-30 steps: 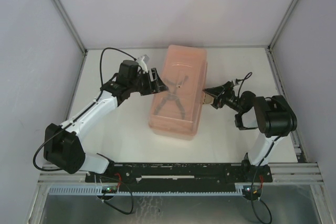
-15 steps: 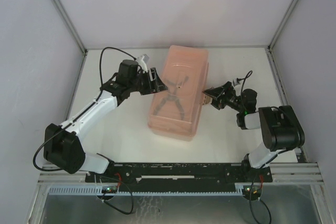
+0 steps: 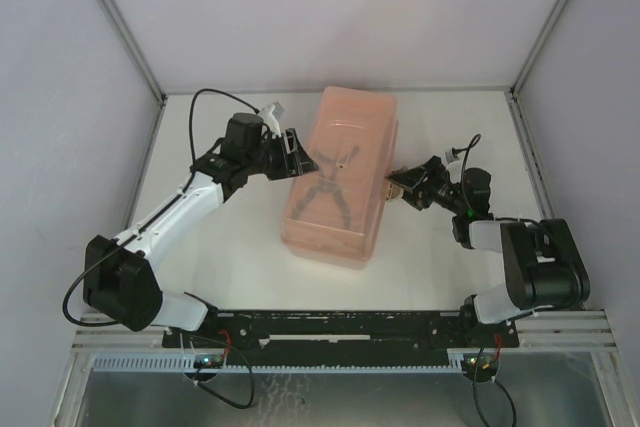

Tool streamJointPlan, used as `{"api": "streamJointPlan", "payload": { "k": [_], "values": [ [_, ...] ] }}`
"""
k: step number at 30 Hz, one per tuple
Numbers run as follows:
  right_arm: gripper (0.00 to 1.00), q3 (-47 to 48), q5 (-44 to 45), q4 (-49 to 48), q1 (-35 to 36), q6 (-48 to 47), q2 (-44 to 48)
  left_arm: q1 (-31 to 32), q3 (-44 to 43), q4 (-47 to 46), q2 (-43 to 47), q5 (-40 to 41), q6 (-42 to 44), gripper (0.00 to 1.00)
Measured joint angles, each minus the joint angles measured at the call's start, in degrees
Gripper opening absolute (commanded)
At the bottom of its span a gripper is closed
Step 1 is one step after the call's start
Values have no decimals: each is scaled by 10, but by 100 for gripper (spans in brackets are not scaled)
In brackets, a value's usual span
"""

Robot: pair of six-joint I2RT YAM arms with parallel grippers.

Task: Pack the tool kit
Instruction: Close the toolbox at the center of the board.

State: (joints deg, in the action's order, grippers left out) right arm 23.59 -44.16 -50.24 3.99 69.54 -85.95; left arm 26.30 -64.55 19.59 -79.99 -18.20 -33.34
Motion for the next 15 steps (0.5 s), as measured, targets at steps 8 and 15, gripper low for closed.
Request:
{"api": "streamJointPlan", "payload": {
  "k": [8,15],
  "values": [
    [61,0,16,62,7,-33,37,0,-1,0,0,0,1,62],
    [63,0,17,80,11,-43,52,-1,-3,2,0,1,2,61]
  ]
}}
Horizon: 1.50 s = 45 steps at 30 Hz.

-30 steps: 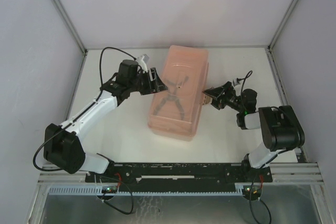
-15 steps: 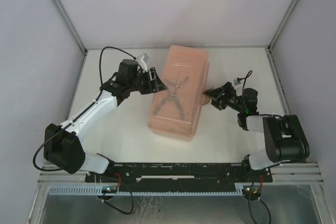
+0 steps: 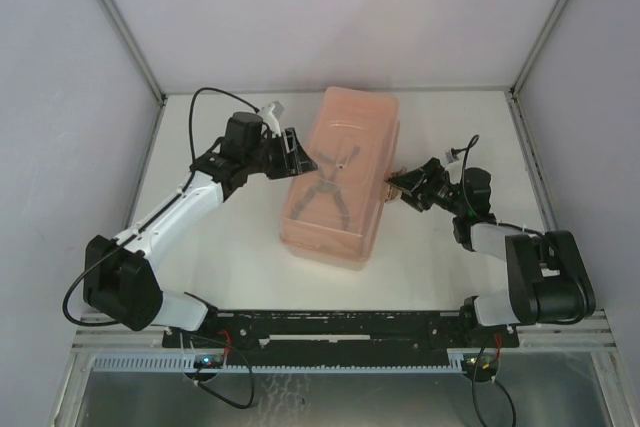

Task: Pack the tool kit
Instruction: Close the toolbox at the center of the board.

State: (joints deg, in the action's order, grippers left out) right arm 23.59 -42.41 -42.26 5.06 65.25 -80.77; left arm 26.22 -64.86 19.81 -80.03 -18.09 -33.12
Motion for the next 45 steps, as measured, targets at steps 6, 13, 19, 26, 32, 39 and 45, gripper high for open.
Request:
{"api": "streamJointPlan", "payload": {
  "k": [6,13,19,26,32,39,45],
  "values": [
    [60,0,13,61,5,-30,39,4,-6,5,-2,4,7,60],
    [58,1,28,100,12,-58,65,7,-12,11,-5,9,12,59],
    [57,1,30,100,15,-61,66,8,-14,12,-6,11,12,58],
    [54,2,39,113,17,-70,78,10,-17,15,-7,15,14,57],
    [50,12,40,139,22,-87,108,11,-21,19,-9,15,18,57],
    [49,14,43,148,23,-90,110,11,-21,19,-9,16,18,55],
    [46,18,49,160,23,-90,108,11,-21,19,-9,17,19,55]
  ]
}}
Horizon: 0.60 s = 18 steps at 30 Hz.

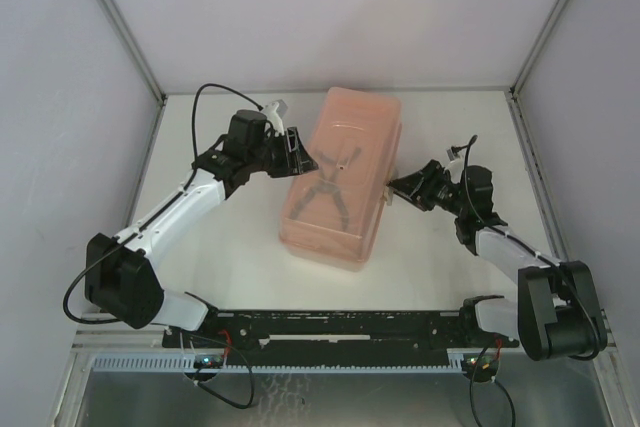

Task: Pack the tool kit
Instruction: Close the toolbox at the center of the board.

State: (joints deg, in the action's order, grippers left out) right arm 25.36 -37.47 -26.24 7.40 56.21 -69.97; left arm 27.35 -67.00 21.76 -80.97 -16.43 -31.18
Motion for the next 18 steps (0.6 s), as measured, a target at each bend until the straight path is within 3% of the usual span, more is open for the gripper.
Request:
{"api": "streamJointPlan", "payload": {
  "k": [18],
  "values": [
    [40,7,10,7,0,0,-16,1,-3,1,0,8,4,55]
  ]
}}
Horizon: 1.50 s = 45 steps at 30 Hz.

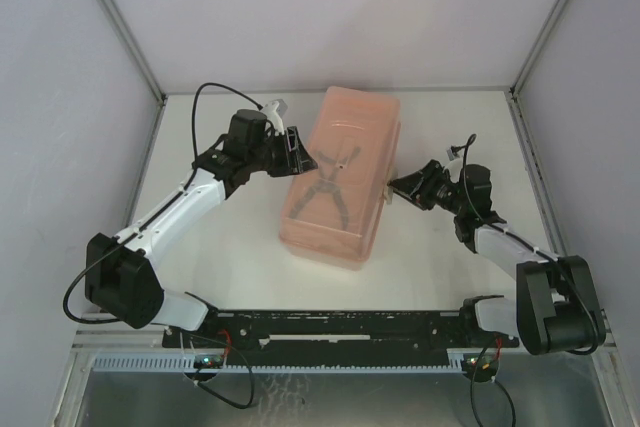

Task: Pack the tool kit
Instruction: Close the toolbox at the center of the board.

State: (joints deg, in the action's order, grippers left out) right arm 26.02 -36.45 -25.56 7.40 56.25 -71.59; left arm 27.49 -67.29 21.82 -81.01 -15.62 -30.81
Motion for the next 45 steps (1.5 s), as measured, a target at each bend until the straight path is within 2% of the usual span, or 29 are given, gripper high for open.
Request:
{"api": "streamJointPlan", "payload": {
  "k": [28,36,45],
  "values": [
    [41,6,21,18,9,0,-16,0,0,-1,0,3,0,54],
    [49,6,21,29,9,-2,-6,0,0,-1,0,3,0,54],
    [52,6,14,77,-11,-22,44,2,0,-2,0,3,0,54]
  ]
}}
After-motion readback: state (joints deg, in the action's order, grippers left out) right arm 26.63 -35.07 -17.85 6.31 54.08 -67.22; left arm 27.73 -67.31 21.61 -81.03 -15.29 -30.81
